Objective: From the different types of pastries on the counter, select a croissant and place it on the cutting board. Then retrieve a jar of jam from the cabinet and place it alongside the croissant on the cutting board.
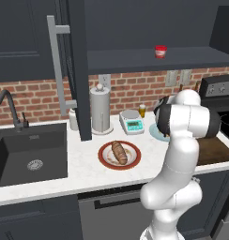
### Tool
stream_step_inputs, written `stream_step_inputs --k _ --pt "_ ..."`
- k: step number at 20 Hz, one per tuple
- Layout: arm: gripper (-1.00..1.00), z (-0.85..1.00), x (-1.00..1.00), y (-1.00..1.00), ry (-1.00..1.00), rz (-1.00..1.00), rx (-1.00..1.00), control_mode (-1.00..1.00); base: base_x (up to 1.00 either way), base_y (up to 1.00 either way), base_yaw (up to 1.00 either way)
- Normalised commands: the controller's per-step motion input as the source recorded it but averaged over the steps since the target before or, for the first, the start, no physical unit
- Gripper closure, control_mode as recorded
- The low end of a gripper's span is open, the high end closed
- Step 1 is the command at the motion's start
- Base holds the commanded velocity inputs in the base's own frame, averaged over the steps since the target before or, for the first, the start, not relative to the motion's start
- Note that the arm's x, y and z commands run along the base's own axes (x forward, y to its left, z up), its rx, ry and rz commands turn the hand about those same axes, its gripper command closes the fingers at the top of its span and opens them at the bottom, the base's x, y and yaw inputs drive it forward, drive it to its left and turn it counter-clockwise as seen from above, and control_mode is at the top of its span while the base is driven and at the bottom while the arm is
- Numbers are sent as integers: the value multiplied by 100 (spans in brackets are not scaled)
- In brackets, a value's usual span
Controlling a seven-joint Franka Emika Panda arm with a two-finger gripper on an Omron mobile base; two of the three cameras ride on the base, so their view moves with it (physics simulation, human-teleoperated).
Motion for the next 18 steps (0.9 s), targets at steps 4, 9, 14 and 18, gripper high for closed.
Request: stream_step_inputs --k 4,9,14,18 --pt "-100 -32 1 -8 0 16 -3 -100 0 0 0" --pt "-100 -21 13 -1 0 15 -2 -100 0 0 0" --pt "-100 -20 20 0 0 14 0 -100 0 0 0" --pt "-100 -43 36 0 0 13 -3 -100 0 0 0"
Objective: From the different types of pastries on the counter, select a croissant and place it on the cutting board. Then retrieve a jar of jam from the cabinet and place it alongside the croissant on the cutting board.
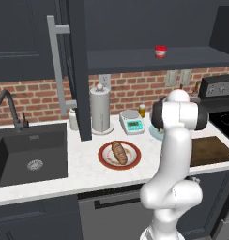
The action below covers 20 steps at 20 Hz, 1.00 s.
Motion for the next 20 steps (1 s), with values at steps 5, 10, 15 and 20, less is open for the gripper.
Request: stream_step_inputs --k 5,10,15,20 --pt "-100 -67 42 0 0 12 -9 -100 0 0 0" --pt "100 -44 26 0 0 8 -8 -100 0 0 0" --pt "100 9 -4 -5 0 0 0 -100 0 0 0" --pt "100 0 -39 -14 0 -1 -2 -100 0 0 0"
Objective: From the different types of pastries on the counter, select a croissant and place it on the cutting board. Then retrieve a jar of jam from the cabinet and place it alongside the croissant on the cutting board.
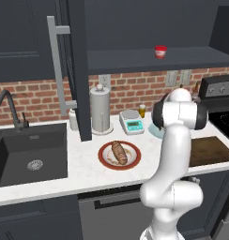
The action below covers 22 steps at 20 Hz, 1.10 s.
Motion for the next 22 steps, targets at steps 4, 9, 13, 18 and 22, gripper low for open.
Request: stream_step_inputs --k 4,9,13,18,22 --pt "100 2 -64 -6 0 -8 0 -100 0 0 0" --pt "100 38 -46 -1 0 -11 0 -100 0 0 0" --pt "100 45 -43 0 0 -11 0 -100 0 0 0" --pt "100 2 -62 -22 -1 -6 -1 -100 0 0 0" --pt "100 0 -62 -48 0 -4 -1 -100 0 0 0"
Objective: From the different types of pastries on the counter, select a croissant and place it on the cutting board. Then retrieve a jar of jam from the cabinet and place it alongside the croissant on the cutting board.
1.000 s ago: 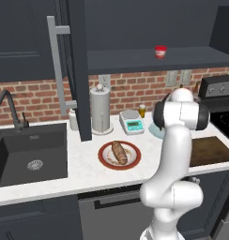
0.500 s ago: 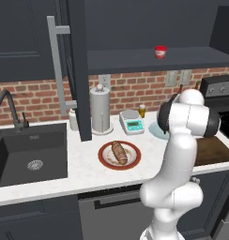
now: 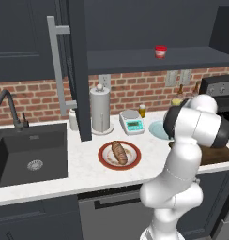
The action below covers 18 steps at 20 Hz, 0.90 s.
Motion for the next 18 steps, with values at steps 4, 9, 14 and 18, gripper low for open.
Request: stream_step_inputs --k 4,9,14,18 --pt "100 0 -61 -39 -4 -2 0 -100 0 0 0" --pt "100 0 -10 -65 0 0 -3 -100 0 0 0" --pt "100 0 0 -53 0 0 -4 -100 0 0 0" --pt "100 0 -1 -61 0 -2 -9 -100 0 0 0"
